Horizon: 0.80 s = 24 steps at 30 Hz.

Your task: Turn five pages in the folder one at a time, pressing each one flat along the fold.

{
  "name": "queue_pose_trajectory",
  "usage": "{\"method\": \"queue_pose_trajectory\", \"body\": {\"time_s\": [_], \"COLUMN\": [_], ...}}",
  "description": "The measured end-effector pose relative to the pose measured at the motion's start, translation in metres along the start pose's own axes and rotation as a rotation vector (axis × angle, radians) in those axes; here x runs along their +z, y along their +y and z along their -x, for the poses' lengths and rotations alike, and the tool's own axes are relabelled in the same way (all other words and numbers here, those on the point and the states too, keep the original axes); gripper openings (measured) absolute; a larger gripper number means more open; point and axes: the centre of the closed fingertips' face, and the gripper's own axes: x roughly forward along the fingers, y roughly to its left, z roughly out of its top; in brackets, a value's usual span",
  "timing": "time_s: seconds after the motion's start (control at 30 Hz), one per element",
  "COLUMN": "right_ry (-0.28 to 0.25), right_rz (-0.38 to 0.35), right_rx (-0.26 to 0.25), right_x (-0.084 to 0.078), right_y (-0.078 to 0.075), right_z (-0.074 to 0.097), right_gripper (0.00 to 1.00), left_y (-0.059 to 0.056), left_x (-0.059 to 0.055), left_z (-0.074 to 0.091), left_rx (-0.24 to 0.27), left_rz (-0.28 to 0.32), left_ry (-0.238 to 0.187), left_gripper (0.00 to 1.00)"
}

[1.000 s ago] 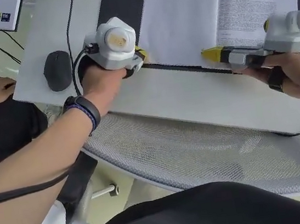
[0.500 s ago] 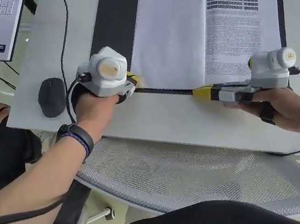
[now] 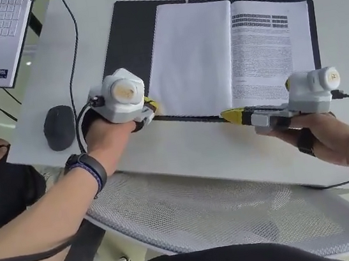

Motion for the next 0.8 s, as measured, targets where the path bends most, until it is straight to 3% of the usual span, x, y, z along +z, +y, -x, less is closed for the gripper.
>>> {"method": "queue_pose_trajectory", "body": {"time_s": [0.2,0.27,0.37,0.57,0.8], "right_ry": [-0.069,-0.044,-0.053,-0.107,-0.160], "right_rz": [0.049,0.119,0.150,0.201,0.234], "right_rx": [-0.072,-0.132,-0.149,-0.265,-0.369], "right_x": [0.024,0.026,0.030,0.043,0.055], "right_y": [-0.002,-0.007,-0.003,-0.012,-0.019], "right_z": [0.016,0.023,0.031,0.056,0.089], "right_gripper": [0.05,0.06,0.12,0.25,0.37], "left_y": [-0.003,-0.003,-0.003,-0.001,0.001], "left_x": [0.005,0.010,0.015,0.018,0.029], "left_z": [0.005,0.010,0.017,0.027,0.043], "left_rx": [-0.014,-0.016,-0.018,-0.015,-0.009], "left_rz": [0.036,0.054,0.060,0.038,0.006], "left_ry": [-0.012,-0.039,-0.054,-0.060,-0.085], "left_gripper": [0.09,0.10,0.19,0.28,0.38]}}
